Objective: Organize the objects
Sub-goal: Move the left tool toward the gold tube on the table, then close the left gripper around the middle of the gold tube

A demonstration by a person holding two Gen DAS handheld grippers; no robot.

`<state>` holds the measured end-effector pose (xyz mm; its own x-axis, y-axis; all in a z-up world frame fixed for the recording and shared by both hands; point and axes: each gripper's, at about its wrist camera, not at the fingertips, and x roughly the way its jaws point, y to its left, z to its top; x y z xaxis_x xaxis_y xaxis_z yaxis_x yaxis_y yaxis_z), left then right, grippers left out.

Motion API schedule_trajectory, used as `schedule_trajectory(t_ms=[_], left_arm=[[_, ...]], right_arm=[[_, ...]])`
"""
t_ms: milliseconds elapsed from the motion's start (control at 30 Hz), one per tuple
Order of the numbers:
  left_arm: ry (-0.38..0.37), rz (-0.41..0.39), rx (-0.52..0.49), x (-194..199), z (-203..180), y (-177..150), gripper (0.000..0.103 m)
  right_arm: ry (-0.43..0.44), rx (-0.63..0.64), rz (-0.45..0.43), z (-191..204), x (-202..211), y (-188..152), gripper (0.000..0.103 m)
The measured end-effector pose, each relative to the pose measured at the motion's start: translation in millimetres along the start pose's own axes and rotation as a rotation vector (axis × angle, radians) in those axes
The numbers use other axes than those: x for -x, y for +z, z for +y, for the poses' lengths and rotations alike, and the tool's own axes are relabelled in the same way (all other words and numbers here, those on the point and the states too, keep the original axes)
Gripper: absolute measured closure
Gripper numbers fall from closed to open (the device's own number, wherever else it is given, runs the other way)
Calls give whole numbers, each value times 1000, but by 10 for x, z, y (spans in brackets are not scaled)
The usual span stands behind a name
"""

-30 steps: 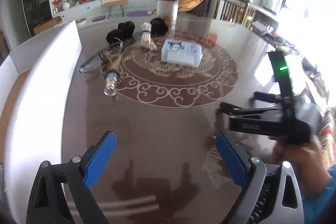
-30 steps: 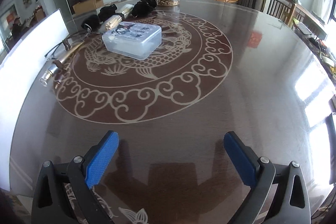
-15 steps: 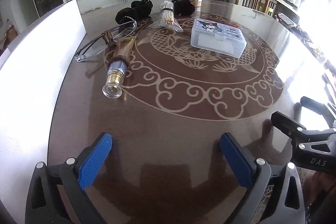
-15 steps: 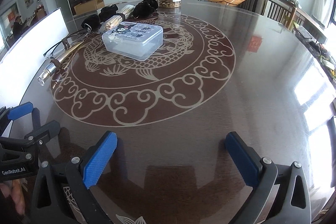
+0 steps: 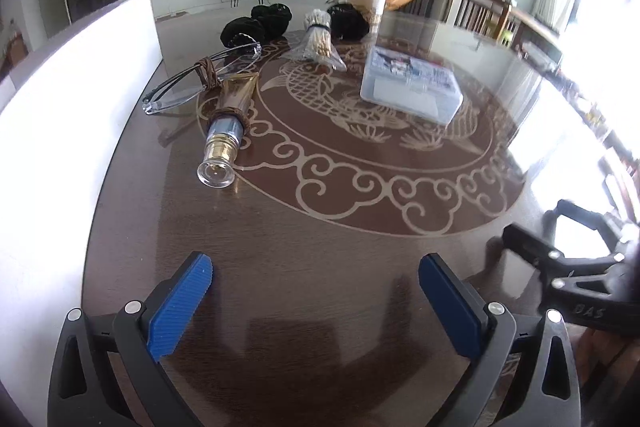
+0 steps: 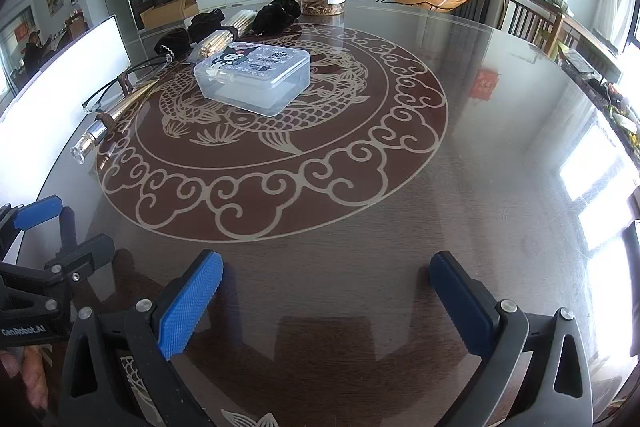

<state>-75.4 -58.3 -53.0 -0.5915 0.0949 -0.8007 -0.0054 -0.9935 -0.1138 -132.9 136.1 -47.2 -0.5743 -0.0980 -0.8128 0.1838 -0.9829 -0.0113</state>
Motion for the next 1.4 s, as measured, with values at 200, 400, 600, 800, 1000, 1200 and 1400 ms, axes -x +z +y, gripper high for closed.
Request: schedule_trajectory(t_ms=[200,400,600,800,1000,1200,1400], left_arm=[[82,-11,122,-57,280,252,0],[189,48,137,-425,359,809,0],[226,105,140,-678,455,953,4],[216,45,104,-541,383,915,76],[176,40,69,-228,233,486,76],[153,40,-15,103,65,7,66],[163,66,-34,52,125,11,7]], right_arm=[[0,0,0,0,-3,1,0],[0,0,0,-1,-5,1,0],[0,0,0,-2,-8,2,0],[0,0,0,-2,-9,3,0],[0,0,-1,-2,-13,4,0],[0,1,-1,-3,-16,5,0],[0,0,-1,-4,-18,4,0]])
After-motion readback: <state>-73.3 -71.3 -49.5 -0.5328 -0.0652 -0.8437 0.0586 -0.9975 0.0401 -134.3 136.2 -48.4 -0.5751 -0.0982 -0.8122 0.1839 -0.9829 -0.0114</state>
